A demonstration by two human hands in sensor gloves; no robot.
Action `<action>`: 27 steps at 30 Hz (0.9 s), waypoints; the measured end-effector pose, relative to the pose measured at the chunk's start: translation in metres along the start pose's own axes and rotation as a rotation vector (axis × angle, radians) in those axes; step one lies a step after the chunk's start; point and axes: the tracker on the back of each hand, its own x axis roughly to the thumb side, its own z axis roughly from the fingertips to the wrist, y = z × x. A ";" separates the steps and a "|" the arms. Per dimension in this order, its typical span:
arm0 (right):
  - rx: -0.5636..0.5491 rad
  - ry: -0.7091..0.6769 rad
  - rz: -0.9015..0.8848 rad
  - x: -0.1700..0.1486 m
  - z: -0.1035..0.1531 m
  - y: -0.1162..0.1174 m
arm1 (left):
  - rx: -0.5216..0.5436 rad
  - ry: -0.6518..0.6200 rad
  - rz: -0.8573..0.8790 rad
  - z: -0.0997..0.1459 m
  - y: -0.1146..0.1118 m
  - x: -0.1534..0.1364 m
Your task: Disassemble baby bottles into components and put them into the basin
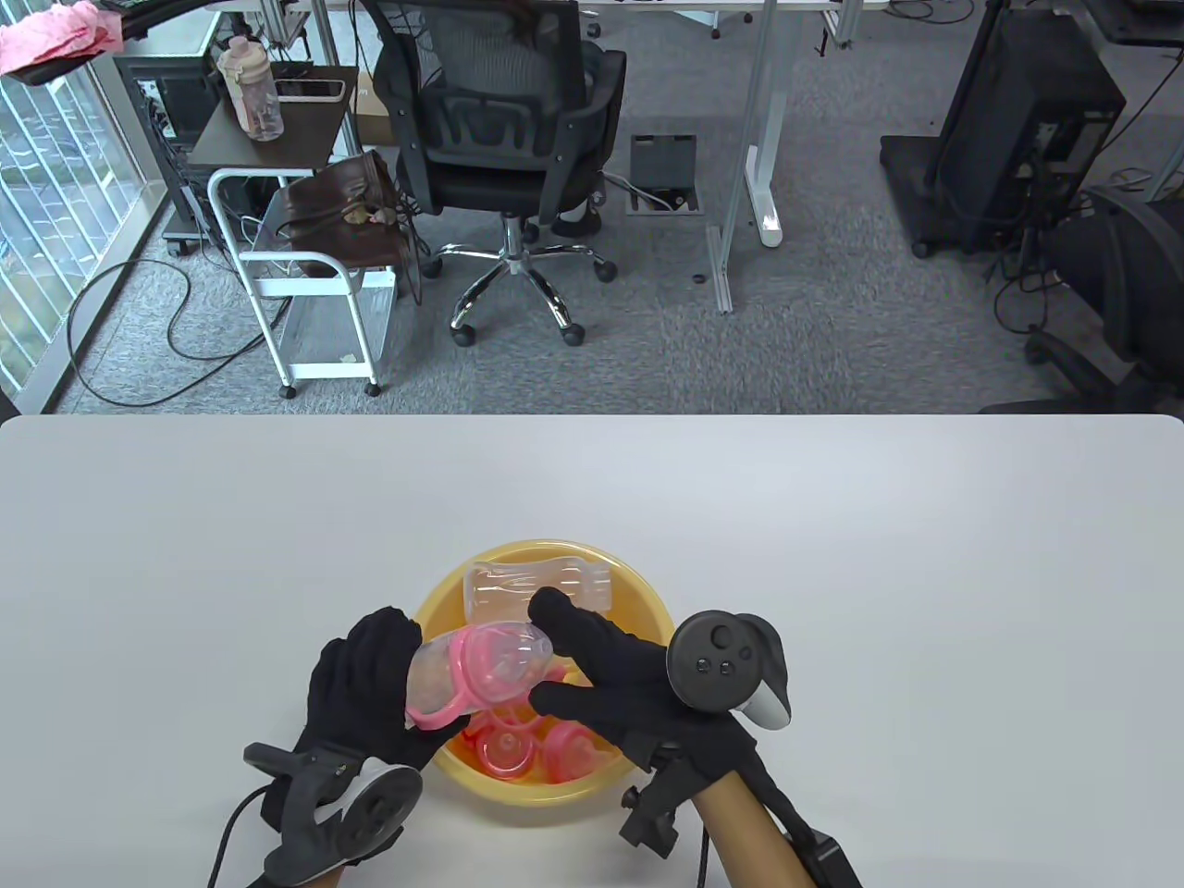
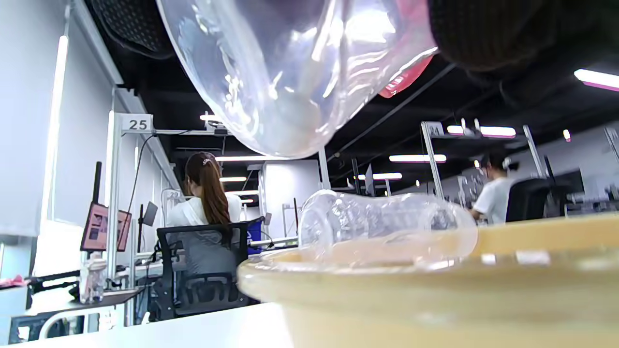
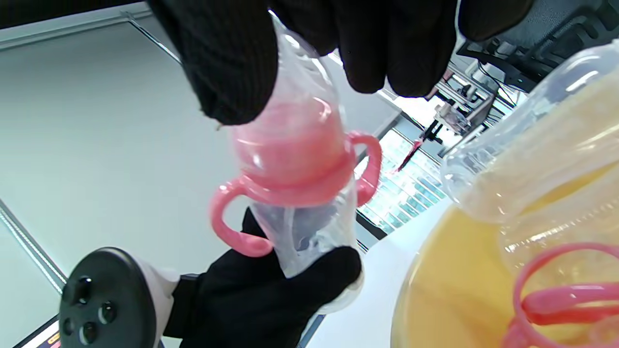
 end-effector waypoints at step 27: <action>0.100 0.016 0.434 0.005 -0.006 0.041 | -0.051 -0.095 -0.136 -0.004 0.005 0.011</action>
